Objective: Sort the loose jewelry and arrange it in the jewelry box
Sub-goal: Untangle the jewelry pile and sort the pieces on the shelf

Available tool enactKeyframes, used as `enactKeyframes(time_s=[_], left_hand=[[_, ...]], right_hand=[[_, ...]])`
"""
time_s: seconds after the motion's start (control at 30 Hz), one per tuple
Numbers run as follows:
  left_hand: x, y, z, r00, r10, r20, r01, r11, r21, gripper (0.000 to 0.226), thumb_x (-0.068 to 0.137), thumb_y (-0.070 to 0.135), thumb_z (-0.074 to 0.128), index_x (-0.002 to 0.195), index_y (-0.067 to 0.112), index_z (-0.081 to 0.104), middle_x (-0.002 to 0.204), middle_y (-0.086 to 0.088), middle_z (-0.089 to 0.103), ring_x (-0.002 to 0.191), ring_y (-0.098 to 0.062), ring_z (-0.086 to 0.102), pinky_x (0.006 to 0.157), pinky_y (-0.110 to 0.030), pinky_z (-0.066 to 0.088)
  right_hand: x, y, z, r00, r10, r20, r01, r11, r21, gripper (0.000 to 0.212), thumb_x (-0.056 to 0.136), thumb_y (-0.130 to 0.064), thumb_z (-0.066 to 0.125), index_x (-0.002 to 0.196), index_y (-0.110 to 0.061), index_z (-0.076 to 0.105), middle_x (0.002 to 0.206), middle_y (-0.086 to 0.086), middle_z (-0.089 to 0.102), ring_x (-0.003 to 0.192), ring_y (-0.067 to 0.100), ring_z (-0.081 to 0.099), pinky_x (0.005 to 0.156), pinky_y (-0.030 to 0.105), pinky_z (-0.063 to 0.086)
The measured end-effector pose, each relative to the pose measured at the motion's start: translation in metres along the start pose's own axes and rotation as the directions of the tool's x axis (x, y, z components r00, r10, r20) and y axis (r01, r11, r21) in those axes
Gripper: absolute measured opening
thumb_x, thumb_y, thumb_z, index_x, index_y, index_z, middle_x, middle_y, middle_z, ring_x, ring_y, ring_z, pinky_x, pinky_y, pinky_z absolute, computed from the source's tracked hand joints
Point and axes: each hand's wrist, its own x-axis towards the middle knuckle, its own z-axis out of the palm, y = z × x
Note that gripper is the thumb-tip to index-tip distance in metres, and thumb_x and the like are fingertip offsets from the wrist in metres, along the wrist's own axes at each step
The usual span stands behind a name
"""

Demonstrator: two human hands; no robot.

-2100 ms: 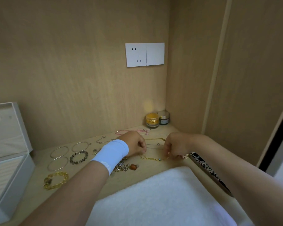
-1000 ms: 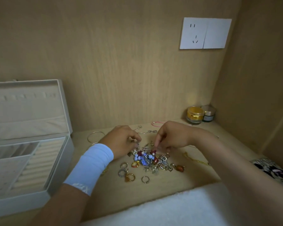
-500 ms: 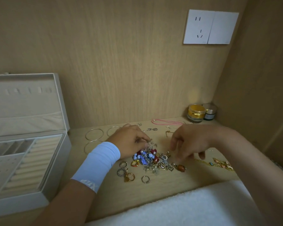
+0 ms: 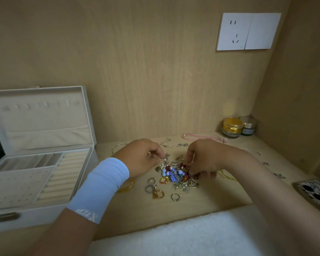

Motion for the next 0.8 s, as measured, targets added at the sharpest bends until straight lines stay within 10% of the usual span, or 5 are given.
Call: enactKeyframes(time_s=[0.3, 0.5, 0.67, 0.8], left_hand=[[-0.043, -0.009, 0.024, 0.991, 0.045, 0.125, -0.06, 0.991, 0.117, 0.02, 0.085, 0.044, 0.067, 0.099, 0.032, 0.075, 0.106, 0.013, 0.061, 0.101, -0.005, 0.057, 0.097, -0.031, 0.045], [-0.064, -0.013, 0.024, 0.991, 0.067, 0.117, -0.082, 0.988, 0.13, 0.013, 0.087, 0.038, 0.067, 0.095, 0.031, 0.075, 0.104, 0.016, 0.06, 0.098, -0.001, 0.055, 0.095, -0.029, 0.045], [-0.07, -0.015, 0.017, 0.993, 0.036, 0.115, -0.051, 0.99, 0.133, 0.018, 0.085, 0.044, 0.067, 0.1, 0.035, 0.072, 0.103, 0.016, 0.06, 0.1, -0.002, 0.054, 0.096, -0.029, 0.045], [-0.061, -0.015, 0.013, 0.998, 0.01, 0.055, -0.014, 0.997, 0.075, 0.013, 0.087, 0.039, 0.065, 0.097, 0.034, 0.072, 0.099, 0.016, 0.06, 0.098, -0.003, 0.055, 0.095, -0.029, 0.046]], right_hand=[[-0.026, -0.037, 0.039, 0.971, -0.204, 0.125, 0.211, 0.976, -0.052, 0.005, 0.078, -0.015, 0.076, 0.079, -0.02, 0.075, 0.046, -0.008, 0.061, 0.042, 0.009, 0.057, 0.047, 0.02, 0.05], [-0.038, -0.044, 0.044, 0.945, -0.236, 0.226, 0.224, 0.972, 0.078, 0.009, 0.08, -0.018, 0.078, 0.088, -0.017, 0.076, 0.059, 0.004, 0.068, 0.05, 0.015, 0.057, 0.053, 0.022, 0.05], [-0.02, -0.049, 0.04, 0.942, -0.309, -0.13, 0.302, 0.951, -0.067, 0.006, 0.085, -0.024, 0.073, 0.089, -0.027, 0.076, 0.07, -0.018, 0.059, 0.069, 0.002, 0.06, 0.061, 0.014, 0.043], [-0.005, -0.051, 0.054, 0.935, -0.333, -0.119, 0.289, 0.913, -0.289, 0.013, 0.081, -0.025, 0.065, 0.089, -0.024, 0.075, 0.079, -0.011, 0.065, 0.081, 0.014, 0.061, 0.066, 0.028, 0.05]])
